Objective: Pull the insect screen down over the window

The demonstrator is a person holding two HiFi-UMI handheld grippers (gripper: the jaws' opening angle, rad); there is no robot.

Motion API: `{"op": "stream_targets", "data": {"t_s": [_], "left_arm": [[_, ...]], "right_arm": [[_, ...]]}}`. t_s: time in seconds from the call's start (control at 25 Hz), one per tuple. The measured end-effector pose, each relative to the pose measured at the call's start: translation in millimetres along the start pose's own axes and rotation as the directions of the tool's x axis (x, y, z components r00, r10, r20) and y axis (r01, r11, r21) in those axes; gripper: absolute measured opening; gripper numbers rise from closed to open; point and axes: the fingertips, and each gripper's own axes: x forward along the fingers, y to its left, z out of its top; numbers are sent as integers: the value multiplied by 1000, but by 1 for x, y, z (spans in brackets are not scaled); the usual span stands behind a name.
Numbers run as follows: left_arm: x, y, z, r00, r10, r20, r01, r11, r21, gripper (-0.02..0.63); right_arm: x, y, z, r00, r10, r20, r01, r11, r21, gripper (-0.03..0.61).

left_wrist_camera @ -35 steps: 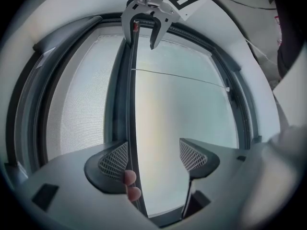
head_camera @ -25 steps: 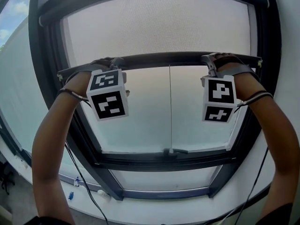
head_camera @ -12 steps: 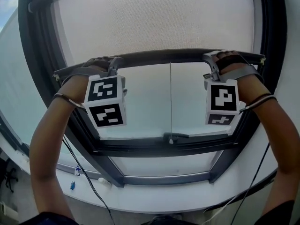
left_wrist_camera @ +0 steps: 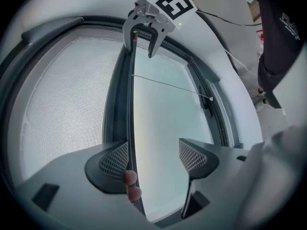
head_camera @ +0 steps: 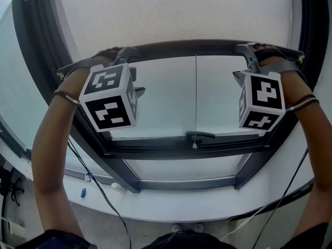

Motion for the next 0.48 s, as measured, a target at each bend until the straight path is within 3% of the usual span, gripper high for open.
{"op": "stream_targets", "data": {"t_s": [0.16, 0.48], "left_arm": [[0, 3, 0, 1000, 31, -5, -31, 999, 16, 334], [-3, -4, -2, 998, -50, 34, 50, 999, 8, 334]], "right_arm": [[0, -4, -1, 999, -41, -2, 41, 999, 5, 241], [-5, -1, 4, 999, 13, 33, -15, 998, 59, 241]]}}
